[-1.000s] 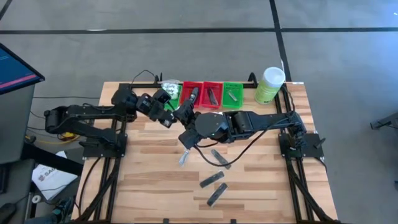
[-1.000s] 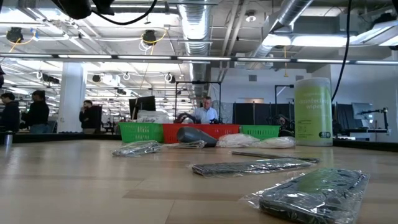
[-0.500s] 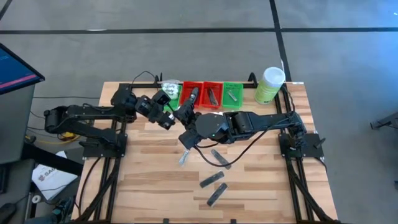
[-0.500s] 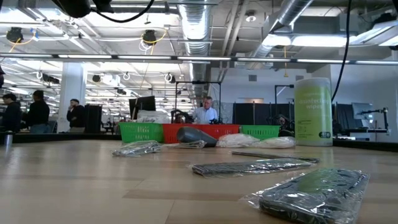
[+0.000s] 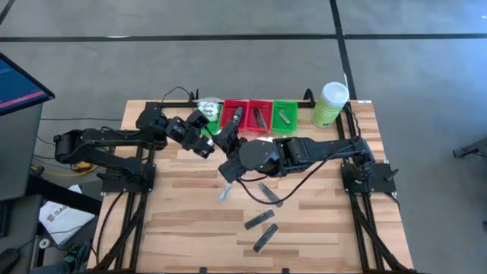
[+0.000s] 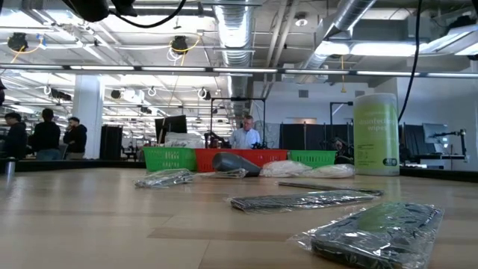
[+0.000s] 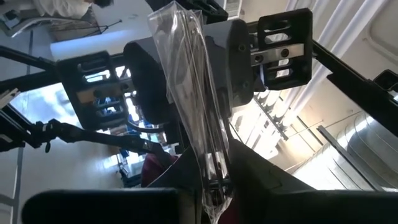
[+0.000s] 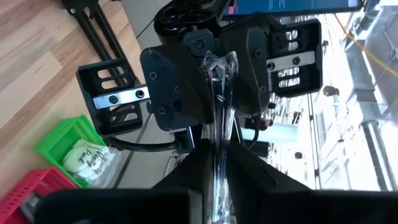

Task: Pick & Place Travel size toiletries
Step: Put the nail cutter into the right green basket

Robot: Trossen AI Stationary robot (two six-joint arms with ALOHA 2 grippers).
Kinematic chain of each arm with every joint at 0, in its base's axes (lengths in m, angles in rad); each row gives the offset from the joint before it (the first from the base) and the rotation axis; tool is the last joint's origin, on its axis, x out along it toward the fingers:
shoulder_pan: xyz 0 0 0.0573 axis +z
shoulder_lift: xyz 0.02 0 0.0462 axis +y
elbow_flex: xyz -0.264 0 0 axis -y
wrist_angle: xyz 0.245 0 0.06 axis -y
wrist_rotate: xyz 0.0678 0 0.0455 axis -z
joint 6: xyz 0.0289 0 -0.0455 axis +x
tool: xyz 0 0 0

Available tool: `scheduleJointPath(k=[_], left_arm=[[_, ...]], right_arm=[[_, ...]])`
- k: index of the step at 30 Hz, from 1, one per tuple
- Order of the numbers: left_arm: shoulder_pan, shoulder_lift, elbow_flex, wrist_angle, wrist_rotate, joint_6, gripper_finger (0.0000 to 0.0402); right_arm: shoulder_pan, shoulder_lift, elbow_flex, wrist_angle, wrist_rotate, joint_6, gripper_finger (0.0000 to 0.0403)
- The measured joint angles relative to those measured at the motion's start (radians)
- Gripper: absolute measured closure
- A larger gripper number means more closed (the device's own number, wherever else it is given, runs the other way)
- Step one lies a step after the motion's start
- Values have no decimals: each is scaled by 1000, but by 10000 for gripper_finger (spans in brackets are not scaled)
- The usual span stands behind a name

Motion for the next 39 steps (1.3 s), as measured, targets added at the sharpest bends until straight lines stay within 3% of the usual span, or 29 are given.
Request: scheduleJointPath(k=[7,17,20,23,26,29,32,39], left_arm=[[0,0,0,3,-6,21,354],[29,-3,0,17,-51,64,354],[54,-3,-1,17,-73,68,354],[74,-13,-2,26,-98,79,354],[80,-14,-1,20,-114,116,354],[75,-14,-2,23,-155,162,354],[70,-14,-2,8,-201,232,354],[62,-14,-2,-4,-269,370,354]], right_arm=[[-9,-2,1,12,39,154,298],[5,-21,0,103,172,397,156],[1,-72,0,99,240,647,146],[-21,-158,3,-21,246,1018,156],[-82,-233,3,-202,103,1487,182],[-150,-284,2,-295,-113,1781,209],[-180,-301,2,-263,-297,1921,229],[-193,-273,1,-52,-620,2068,245]])
